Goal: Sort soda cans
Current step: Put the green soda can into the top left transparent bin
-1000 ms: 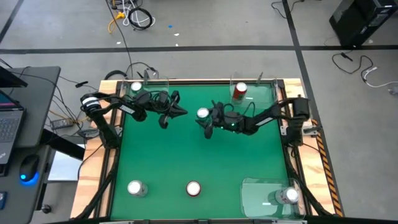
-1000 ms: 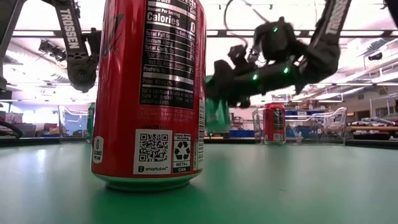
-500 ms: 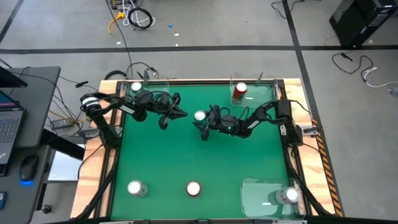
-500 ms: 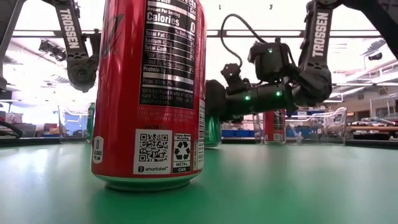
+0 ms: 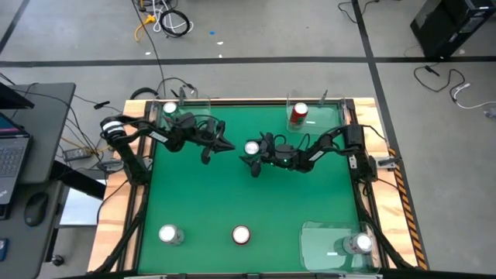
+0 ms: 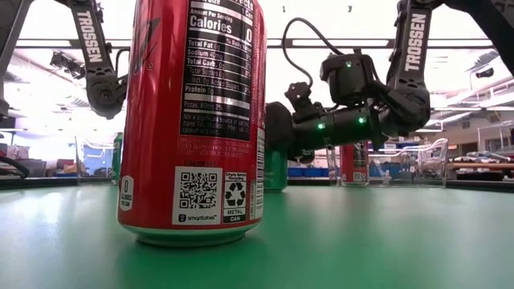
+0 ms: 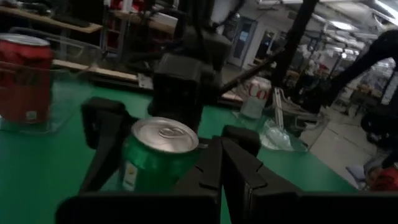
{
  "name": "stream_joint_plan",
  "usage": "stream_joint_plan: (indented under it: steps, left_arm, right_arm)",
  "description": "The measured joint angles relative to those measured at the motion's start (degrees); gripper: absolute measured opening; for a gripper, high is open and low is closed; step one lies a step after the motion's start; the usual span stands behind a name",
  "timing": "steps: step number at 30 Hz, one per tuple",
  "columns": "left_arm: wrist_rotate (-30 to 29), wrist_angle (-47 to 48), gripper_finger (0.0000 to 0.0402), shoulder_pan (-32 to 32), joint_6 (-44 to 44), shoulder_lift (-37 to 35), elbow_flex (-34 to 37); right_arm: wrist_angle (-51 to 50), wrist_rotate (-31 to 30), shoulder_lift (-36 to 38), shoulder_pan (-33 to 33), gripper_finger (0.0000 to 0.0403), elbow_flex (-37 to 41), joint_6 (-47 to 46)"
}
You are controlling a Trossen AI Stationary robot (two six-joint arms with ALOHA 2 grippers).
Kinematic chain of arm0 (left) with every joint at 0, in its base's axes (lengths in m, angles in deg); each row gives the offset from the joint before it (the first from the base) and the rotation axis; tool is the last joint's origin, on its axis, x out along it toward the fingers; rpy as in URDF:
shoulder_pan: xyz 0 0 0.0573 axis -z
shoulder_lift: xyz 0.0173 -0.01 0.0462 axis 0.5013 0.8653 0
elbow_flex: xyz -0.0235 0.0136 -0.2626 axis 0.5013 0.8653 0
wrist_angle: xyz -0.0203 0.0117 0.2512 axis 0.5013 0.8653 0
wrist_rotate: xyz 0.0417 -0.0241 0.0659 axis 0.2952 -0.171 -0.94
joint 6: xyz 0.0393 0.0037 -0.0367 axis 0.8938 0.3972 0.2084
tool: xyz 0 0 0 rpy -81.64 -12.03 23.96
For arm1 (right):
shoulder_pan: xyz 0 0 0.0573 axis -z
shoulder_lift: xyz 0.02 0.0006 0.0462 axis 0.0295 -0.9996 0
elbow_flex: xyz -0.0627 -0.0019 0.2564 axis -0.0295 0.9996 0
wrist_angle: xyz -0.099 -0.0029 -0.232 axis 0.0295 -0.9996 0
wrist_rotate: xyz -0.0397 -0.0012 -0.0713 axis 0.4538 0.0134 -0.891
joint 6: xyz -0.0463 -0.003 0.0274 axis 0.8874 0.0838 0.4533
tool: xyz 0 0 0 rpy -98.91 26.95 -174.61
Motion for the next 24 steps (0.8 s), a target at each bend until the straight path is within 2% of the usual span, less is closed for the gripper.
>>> stream_joint_plan:
  steps: [5, 10, 18, 24]
  left_arm:
    - [0.02, 0.95, 0.0038, 2.50, 2.99, 0.00, 0.01]
    - [-0.12, 0.84, 0.0096, 4.21, 2.91, 0.00, 0.02]
    - [-3.80, 1.30, 0.0231, 4.86, -0.04, 0.00, 0.00]
    - [-5.38, 1.37, 0.0323, 4.82, 1.32, 0.00, 0.00]
  right_arm:
    - [-0.37, 1.80, 0.01, -0.41, 0.0339, 0.00, 1.68]
    - [-0.22, 2.06, 0.01, -0.75, 0.0315, 0.00, 1.64]
    - [0.06, 2.17, 0.08, -0.82, 0.0333, 0.00, 0.53]
    - [0.01, 2.64, 0.12, -0.92, 0.0352, -0.02, 0.24]
